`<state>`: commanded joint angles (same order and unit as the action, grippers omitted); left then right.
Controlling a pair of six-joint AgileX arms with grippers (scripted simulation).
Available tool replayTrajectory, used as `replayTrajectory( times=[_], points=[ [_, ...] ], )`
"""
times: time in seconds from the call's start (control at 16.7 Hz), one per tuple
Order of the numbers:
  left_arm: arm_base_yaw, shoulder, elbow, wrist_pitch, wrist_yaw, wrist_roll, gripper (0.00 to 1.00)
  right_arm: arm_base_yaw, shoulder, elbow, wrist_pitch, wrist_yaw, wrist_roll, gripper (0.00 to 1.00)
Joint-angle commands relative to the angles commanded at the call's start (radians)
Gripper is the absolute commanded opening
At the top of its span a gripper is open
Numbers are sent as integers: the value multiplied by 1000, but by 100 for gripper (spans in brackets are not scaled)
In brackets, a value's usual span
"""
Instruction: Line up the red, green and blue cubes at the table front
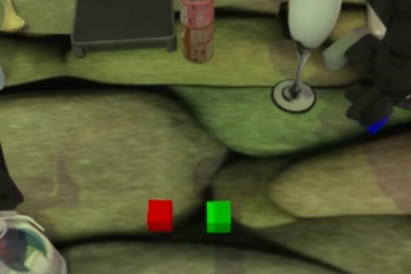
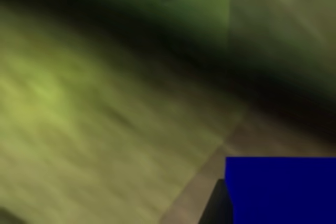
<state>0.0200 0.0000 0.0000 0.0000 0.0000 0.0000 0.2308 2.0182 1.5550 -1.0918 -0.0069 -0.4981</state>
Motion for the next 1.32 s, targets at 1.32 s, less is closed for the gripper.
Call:
replayTrajectory(
  times=[1.32],
  points=[
    [0,0,0,0,0,0,100,453,-223,-239,-3,11,1144,0]
  ],
)
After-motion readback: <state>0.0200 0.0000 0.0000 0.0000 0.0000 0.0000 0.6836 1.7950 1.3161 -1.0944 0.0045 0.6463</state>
